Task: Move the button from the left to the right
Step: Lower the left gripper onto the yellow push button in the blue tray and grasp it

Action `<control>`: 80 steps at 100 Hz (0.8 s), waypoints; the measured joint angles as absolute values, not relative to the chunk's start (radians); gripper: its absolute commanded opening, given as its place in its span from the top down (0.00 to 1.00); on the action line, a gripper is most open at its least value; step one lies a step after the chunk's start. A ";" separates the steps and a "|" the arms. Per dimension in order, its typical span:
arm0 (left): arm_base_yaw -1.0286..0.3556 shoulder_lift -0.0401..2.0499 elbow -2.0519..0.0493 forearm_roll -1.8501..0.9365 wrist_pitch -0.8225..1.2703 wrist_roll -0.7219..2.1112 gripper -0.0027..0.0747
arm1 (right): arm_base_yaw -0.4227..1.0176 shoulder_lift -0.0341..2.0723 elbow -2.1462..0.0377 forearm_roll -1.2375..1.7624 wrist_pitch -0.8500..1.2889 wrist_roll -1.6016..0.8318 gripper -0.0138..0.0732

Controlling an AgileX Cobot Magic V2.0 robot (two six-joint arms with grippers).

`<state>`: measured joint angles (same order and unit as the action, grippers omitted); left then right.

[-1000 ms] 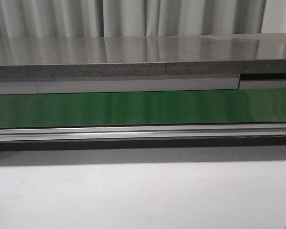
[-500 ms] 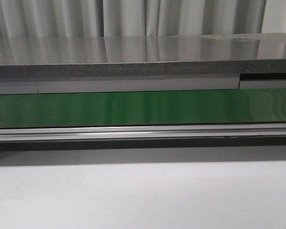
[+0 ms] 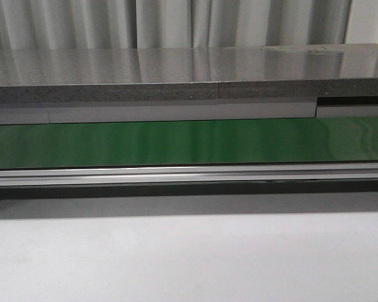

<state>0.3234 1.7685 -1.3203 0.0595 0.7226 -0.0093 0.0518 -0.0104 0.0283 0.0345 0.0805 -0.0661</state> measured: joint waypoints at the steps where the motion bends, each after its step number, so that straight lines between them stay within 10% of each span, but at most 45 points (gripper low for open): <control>1: 0.323 1.770 -1.320 0.060 0.723 -0.009 0.26 | 0.052 -0.010 0.028 0.034 0.080 -0.066 0.92; 80: 0.323 1.950 -1.323 0.064 0.686 -0.009 0.26 | 0.052 -0.010 0.028 0.034 0.080 -0.066 0.92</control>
